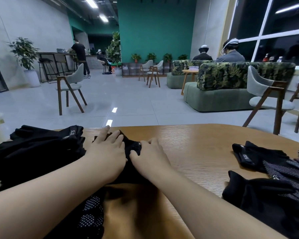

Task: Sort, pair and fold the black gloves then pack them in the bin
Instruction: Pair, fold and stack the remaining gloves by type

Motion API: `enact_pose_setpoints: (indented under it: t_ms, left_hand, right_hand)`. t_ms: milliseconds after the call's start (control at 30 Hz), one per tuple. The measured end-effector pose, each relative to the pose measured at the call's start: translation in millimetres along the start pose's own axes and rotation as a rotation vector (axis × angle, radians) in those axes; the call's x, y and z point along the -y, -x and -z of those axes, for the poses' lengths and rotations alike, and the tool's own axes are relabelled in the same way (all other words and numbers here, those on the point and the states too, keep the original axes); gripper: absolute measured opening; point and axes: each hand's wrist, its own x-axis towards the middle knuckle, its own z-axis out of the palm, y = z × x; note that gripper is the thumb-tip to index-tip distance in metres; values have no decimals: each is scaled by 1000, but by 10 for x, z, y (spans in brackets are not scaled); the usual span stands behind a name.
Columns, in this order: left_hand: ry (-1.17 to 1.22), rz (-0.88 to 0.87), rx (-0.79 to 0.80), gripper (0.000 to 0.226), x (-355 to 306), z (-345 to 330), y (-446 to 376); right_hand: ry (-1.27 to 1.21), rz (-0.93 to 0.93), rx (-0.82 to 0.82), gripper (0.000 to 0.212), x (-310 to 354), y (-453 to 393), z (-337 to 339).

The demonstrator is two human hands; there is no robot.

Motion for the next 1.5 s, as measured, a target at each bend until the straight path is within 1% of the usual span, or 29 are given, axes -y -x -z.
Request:
enact_pose_setpoints:
  t_ms: [67, 133, 300, 400, 467, 500, 533, 600, 633, 700, 767, 867, 1033, 1167, 1333, 1500]
  left_hand:
    - [22, 25, 87, 64, -59, 11, 24]
    - [69, 32, 144, 65, -91, 32, 42]
    - [192, 49, 120, 62, -23, 69, 26]
    - [250, 51, 152, 58, 71, 44, -84]
    - [273, 57, 197, 56, 122, -35, -193]
    - [279, 60, 220, 56, 137, -95, -248]
    - [286, 63, 244, 56, 145, -153, -295]
    - [313, 59, 295, 56, 150, -260, -370]
    - [334, 58, 318, 56, 153, -293, -398]
    - [371, 58, 360, 57, 165, -320, -443]
    - [381, 38, 400, 60, 160, -312, -472]
    - [382, 28, 414, 69, 95, -308, -460]
    - [410, 36, 393, 72, 70, -326, -421]
    - [418, 48, 337, 69, 117, -251, -339]
    - [392, 66, 139, 64, 106, -93, -135]
    - [448, 5, -99, 61, -144, 92, 170]
  right_hand:
    - [-46, -7, 2, 36, 13, -13, -3]
    - [-176, -6, -5, 35, 7, -31, 15]
    - [-531, 20, -93, 37, -12, -80, 80]
    - [-615, -46, -88, 33, -9, -97, 35]
    - [-548, -85, -47, 32, -10, -101, -28]
    - [-438, -88, -41, 32, -23, -116, -68]
    - [-269, -76, -45, 33, -37, -131, -97]
    - [72, 43, -40, 37, -73, -167, -154]
    - [167, 117, -18, 39, -89, -181, -178]
    - [220, 191, 55, 40, -136, -198, -201]
    - [173, 183, 137, 44, -211, -196, -187]
    - [131, 166, 243, 56, -309, -131, -160]
    - [119, 151, 288, 61, -334, -77, -94]
    - [115, 196, 229, 61, -324, 28, -44]
    - [99, 240, 120, 59, -367, 233, 95]
    - [97, 198, 0, 55, -431, 562, 274]
